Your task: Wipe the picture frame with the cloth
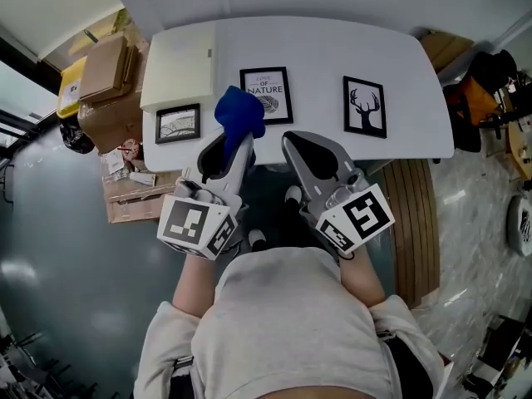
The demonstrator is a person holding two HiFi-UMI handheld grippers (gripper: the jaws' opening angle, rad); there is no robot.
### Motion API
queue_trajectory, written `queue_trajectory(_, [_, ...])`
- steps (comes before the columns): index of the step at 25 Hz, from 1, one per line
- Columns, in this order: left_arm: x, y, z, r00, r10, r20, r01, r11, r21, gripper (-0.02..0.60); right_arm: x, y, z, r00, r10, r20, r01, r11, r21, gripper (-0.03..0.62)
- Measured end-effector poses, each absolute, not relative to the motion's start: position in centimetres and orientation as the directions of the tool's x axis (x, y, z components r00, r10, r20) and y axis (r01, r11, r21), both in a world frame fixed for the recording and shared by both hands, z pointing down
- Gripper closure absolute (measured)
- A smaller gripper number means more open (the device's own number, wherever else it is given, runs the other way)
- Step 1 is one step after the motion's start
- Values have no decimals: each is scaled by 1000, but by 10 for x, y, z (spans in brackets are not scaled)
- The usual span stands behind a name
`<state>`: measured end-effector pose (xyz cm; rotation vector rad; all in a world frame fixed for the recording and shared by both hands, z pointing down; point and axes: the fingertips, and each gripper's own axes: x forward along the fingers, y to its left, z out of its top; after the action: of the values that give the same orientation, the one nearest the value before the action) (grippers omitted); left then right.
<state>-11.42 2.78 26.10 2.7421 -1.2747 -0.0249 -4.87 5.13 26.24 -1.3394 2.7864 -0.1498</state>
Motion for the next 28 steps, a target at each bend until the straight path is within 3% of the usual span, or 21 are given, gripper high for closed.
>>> queue_trajectory(28, [-35, -129, 269, 484, -873, 65, -873, -477, 98, 515, 36, -122, 269, -758, -652, -9, -645, 752, -137, 592])
